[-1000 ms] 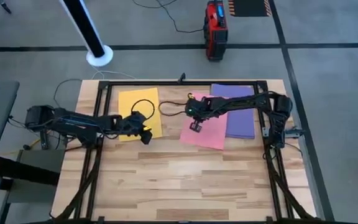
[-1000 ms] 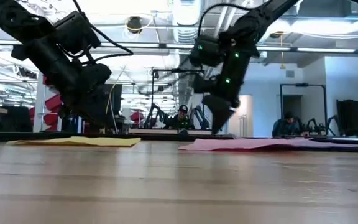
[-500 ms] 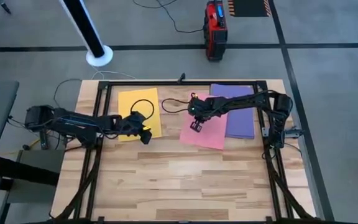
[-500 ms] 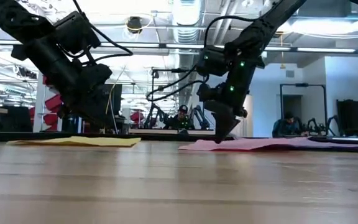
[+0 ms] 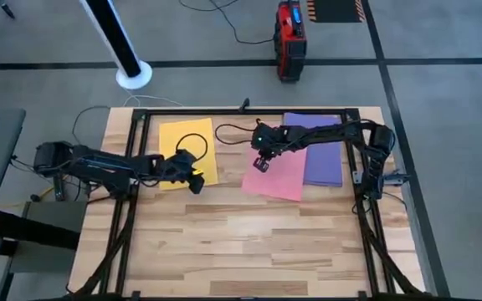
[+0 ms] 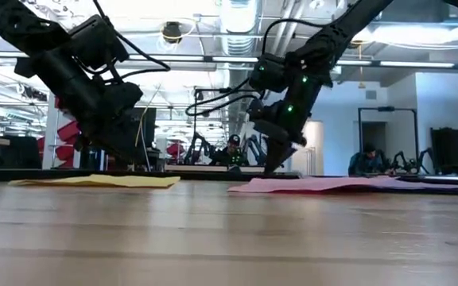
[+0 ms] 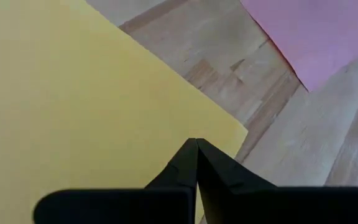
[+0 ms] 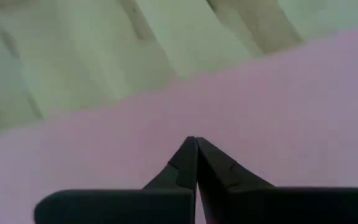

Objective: Organize paper
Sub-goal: Move the pink colored paper to the top center of the table, then adjust the yellow and pink colored paper

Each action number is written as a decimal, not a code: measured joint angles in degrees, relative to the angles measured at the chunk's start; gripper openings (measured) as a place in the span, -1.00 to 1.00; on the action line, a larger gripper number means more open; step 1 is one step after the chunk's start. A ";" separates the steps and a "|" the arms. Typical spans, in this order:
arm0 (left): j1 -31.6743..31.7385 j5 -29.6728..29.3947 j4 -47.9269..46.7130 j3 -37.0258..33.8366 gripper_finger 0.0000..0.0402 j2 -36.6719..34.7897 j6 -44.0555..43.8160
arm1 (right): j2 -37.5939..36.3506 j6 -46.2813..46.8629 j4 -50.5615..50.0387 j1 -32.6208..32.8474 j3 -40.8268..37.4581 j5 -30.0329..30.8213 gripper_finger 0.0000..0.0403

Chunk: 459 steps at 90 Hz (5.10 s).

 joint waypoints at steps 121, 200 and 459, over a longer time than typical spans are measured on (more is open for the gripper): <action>-3.00 0.59 -14.16 0.88 -1.00 6.33 5.56 | 9.22 -4.55 4.31 2.71 9.75 -4.37 -1.00; -3.04 -2.08 -22.90 3.93 -1.00 2.27 -18.50 | 14.75 1.53 8.15 1.36 10.12 -10.20 -1.00; 14.40 -10.85 -10.77 2.46 -1.00 5.96 -12.41 | -1.38 -9.93 13.54 7.79 -2.64 -8.30 -1.00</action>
